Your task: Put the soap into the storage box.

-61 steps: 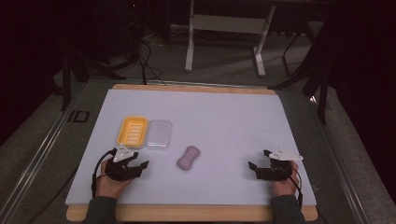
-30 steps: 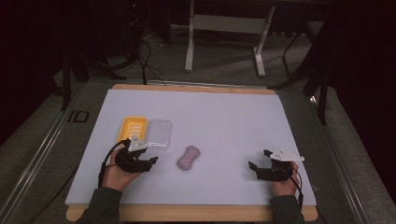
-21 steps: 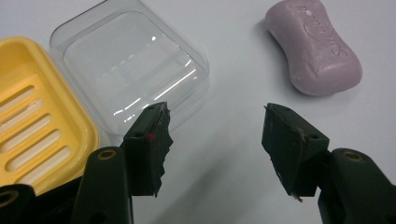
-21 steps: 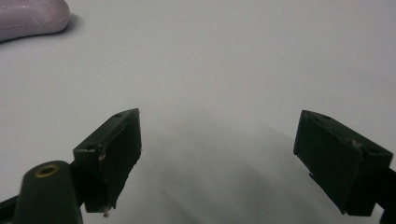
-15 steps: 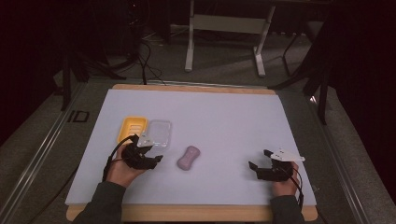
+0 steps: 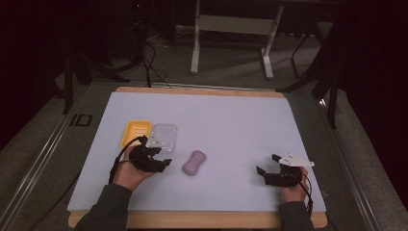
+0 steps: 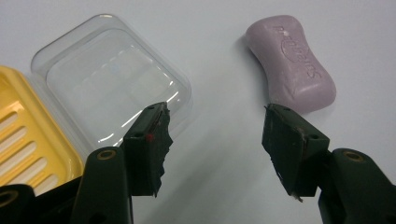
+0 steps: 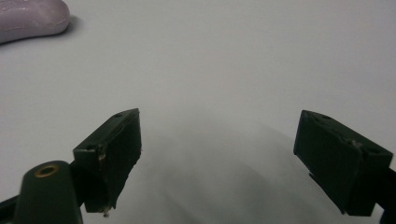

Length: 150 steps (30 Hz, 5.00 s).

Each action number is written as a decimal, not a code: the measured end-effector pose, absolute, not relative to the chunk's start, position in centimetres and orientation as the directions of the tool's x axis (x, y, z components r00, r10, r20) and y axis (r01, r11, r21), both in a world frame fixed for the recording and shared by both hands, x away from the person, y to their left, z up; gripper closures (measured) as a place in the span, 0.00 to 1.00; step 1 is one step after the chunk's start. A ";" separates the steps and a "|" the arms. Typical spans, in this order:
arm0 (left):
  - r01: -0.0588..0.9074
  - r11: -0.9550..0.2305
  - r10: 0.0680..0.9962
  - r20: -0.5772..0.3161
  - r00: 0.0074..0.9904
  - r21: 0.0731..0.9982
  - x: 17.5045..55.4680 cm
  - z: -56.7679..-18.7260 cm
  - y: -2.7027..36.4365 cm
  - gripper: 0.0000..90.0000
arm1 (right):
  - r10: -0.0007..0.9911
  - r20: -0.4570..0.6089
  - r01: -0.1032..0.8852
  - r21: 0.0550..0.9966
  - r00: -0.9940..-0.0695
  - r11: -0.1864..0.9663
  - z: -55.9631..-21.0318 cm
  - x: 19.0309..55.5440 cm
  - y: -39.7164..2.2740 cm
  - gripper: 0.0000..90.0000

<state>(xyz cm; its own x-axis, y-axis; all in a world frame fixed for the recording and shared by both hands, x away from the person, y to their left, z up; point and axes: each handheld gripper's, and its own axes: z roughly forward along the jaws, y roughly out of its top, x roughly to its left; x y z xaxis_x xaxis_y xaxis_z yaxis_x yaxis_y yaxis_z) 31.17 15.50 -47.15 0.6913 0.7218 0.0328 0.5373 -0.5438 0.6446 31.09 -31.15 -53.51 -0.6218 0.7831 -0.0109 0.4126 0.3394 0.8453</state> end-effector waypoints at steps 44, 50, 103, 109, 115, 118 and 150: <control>0.537 -0.604 0.685 0.038 0.728 0.589 33.1 -45.9 11.7 0.43 | 0.779 -0.009 0.408 0.848 -0.627 0.338 -53.5 31.0 -31.2 0.16; 0.538 -0.609 0.680 0.035 0.732 0.582 33.3 -45.8 11.2 0.43 | 0.778 -0.008 0.407 0.849 -0.628 0.337 -53.5 31.0 -31.2 0.16; 0.605 -0.622 0.699 0.004 0.715 0.498 35.4 -46.4 7.6 0.19 | 0.771 -0.015 0.402 0.847 -0.637 0.349 -53.5 31.0 -31.1 0.16; 0.617 -0.610 0.703 -0.019 0.711 0.497 35.6 -46.3 7.2 0.18 | 0.770 -0.019 0.401 0.845 -0.638 0.353 -53.5 31.0 -31.1 0.16; 0.626 -0.621 0.705 -0.013 0.709 0.471 35.7 -47.0 6.1 0.12 | 0.769 -0.020 0.400 0.845 -0.639 0.355 -53.5 31.0 -31.0 0.16; 0.633 -0.621 0.707 -0.019 0.707 0.463 35.8 -47.3 5.8 0.11 | 0.769 -0.020 0.401 0.845 -0.639 0.354 -53.5 31.0 -31.1 0.16; 0.700 -0.612 0.735 -0.062 0.675 0.368 36.3 -50.8 3.7 0.18 | 0.763 -0.022 0.396 0.845 -0.646 0.360 -53.5 30.9 -31.0 0.16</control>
